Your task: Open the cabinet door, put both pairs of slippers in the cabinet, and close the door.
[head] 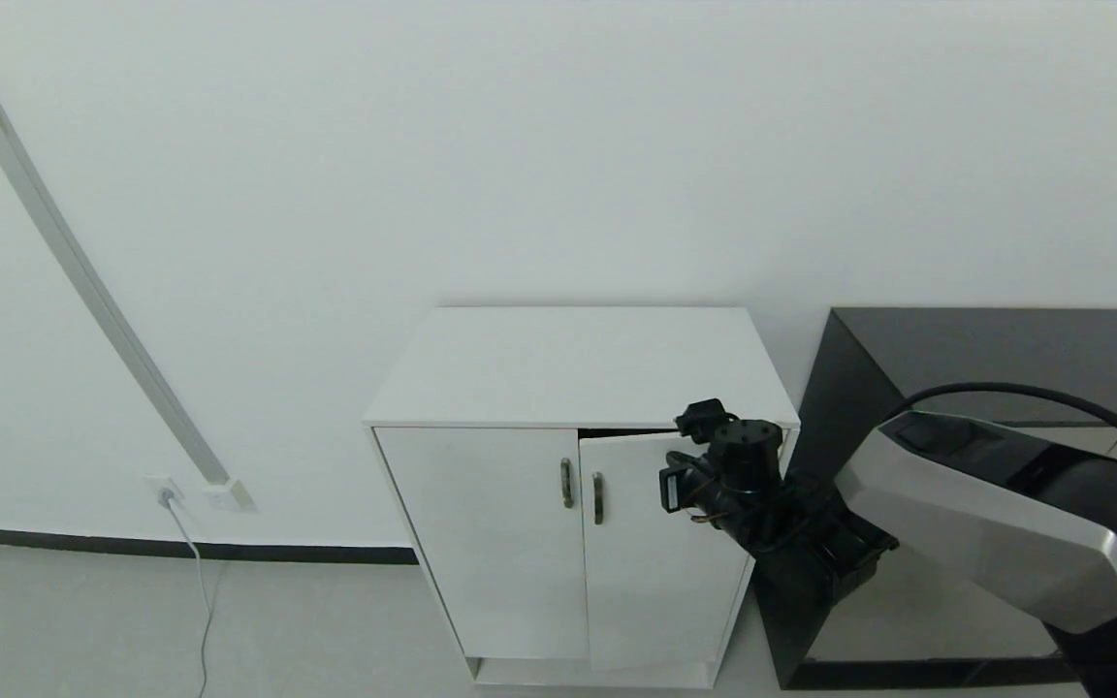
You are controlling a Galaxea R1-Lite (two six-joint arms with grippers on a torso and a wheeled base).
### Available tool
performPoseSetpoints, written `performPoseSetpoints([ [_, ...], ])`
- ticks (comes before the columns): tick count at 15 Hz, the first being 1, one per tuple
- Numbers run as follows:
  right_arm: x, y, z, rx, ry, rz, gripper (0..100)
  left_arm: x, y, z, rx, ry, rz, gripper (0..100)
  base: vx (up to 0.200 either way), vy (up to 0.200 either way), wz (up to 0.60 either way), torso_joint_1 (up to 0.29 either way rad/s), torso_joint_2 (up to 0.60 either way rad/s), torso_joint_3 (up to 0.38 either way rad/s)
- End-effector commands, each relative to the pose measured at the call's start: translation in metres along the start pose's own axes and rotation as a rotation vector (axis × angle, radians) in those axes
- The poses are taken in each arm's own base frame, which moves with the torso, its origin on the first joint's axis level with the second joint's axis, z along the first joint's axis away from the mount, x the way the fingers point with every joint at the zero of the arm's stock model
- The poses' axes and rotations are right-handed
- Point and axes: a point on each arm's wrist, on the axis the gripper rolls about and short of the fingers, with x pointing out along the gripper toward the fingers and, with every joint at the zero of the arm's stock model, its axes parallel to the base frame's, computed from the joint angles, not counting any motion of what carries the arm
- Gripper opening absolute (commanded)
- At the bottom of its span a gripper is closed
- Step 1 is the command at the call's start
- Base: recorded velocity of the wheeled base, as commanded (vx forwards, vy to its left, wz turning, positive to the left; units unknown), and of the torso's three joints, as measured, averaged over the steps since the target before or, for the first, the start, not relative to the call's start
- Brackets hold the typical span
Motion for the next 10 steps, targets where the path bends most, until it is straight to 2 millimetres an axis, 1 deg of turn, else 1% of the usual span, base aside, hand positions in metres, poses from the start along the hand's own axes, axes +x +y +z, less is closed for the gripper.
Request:
performPoseSetpoints([
  [1,0.0035,0.0008,-0.0019,0.000,0.001,0.002,0,0.0000,0.0000,0.0000,0.000,0.000,0.001,0,0.000,0.000,0.00,0.000,0.00,0.000],
  [5,0.0070,0.0019,0.0040,0.001,-0.005,0.000,0,0.0000,0.0000,0.0000,-0.002,0.000,0.001,0,0.000,0.000,0.00,0.000,0.00,0.000],
  [10,0.0085,0.0001,0.0063,0.003,-0.010,-0.004,0,0.0000,0.0000,0.0000,-0.002,0.000,0.001,0,0.000,0.000,0.00,0.000,0.00,0.000],
])
